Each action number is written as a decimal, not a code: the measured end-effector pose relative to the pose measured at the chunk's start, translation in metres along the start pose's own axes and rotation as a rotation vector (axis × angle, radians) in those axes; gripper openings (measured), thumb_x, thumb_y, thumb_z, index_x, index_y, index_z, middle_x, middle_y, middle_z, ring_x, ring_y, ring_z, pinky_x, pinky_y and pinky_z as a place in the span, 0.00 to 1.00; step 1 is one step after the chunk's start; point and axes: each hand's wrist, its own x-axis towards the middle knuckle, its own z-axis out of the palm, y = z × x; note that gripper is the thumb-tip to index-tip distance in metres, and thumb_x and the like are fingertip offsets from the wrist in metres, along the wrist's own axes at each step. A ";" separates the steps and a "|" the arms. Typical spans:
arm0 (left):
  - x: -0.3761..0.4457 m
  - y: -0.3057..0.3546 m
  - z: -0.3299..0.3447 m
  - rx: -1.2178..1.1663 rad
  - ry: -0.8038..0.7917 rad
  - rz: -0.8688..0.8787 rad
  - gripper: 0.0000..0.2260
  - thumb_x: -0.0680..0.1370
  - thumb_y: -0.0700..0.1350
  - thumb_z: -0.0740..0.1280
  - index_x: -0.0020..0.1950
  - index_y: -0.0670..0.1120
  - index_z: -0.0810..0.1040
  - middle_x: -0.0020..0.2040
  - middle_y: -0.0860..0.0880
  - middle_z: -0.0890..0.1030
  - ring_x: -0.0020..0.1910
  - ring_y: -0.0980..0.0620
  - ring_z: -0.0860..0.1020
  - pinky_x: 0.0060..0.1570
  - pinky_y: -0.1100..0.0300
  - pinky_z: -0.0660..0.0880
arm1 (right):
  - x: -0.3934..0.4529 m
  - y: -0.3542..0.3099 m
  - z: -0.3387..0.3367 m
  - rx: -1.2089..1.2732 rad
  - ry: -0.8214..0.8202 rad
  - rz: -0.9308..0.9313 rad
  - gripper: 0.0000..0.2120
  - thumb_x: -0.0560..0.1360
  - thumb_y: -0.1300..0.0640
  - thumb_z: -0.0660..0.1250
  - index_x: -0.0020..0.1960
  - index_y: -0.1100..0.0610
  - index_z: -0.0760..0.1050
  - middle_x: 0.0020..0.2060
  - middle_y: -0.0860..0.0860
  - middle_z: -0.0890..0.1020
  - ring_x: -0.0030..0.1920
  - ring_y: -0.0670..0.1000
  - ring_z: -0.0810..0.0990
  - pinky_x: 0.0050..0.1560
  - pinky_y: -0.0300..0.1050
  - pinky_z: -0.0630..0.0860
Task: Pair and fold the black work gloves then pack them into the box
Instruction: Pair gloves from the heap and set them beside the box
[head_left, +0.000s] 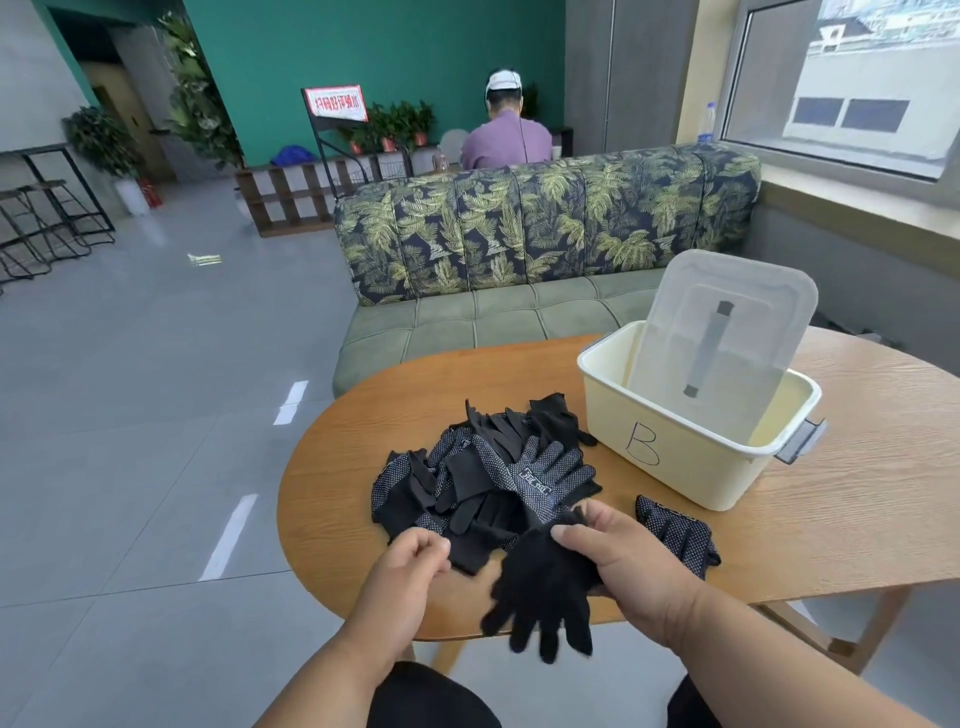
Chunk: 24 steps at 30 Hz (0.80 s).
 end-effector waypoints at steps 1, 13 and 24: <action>-0.001 0.004 0.000 0.008 -0.034 0.030 0.06 0.83 0.51 0.66 0.50 0.51 0.80 0.51 0.52 0.84 0.57 0.54 0.79 0.52 0.62 0.71 | -0.002 -0.004 0.002 -0.060 -0.018 -0.007 0.07 0.82 0.61 0.68 0.55 0.65 0.73 0.45 0.62 0.87 0.46 0.60 0.88 0.44 0.50 0.83; -0.002 0.001 0.020 -0.124 -0.087 0.107 0.08 0.80 0.52 0.70 0.50 0.49 0.84 0.49 0.47 0.87 0.52 0.48 0.84 0.62 0.43 0.76 | 0.024 -0.013 0.018 -0.427 0.171 -0.122 0.09 0.81 0.48 0.69 0.52 0.53 0.80 0.40 0.53 0.84 0.36 0.45 0.81 0.45 0.48 0.83; -0.004 -0.002 0.003 -0.407 0.179 -0.119 0.06 0.82 0.40 0.67 0.55 0.44 0.84 0.51 0.46 0.88 0.56 0.46 0.83 0.62 0.49 0.76 | 0.077 0.013 0.013 -1.405 0.220 -0.125 0.24 0.78 0.52 0.65 0.74 0.43 0.69 0.63 0.51 0.75 0.61 0.57 0.77 0.56 0.52 0.80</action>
